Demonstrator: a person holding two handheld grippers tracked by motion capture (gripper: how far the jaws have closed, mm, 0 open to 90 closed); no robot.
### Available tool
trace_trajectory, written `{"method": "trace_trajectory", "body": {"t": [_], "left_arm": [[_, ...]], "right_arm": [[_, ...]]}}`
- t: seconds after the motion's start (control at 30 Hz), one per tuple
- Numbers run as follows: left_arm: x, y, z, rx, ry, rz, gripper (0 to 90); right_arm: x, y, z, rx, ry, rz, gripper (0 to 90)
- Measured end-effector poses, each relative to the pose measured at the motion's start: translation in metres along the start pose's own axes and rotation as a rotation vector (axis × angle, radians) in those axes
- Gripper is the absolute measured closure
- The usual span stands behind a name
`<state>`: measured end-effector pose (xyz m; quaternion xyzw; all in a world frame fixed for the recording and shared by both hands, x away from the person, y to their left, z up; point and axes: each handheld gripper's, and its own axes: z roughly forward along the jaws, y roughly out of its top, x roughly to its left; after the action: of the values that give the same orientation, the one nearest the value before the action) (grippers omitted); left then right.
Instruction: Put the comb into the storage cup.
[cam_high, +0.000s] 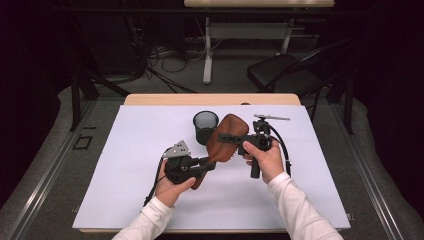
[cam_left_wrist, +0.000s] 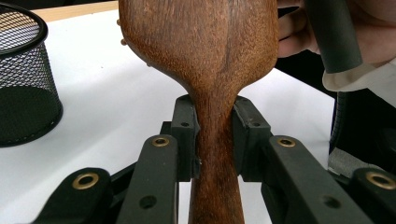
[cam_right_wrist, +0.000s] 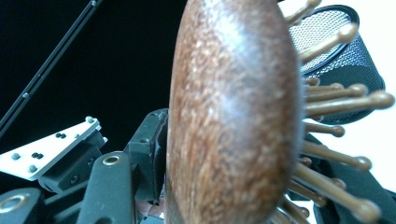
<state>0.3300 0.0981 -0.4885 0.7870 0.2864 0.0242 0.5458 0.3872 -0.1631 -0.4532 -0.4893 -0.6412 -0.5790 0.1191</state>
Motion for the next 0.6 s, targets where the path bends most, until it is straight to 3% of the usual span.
{"method": "trace_trajectory", "body": {"t": [0.6], "left_arm": [[0.0011, -0.0013, 0.0022, 0.008, -0.008, -0.007, 72.9]], "right_arm": [[0.0006, 0.0010, -0.0005, 0.019, -0.022, 0.054, 45.1]]}}
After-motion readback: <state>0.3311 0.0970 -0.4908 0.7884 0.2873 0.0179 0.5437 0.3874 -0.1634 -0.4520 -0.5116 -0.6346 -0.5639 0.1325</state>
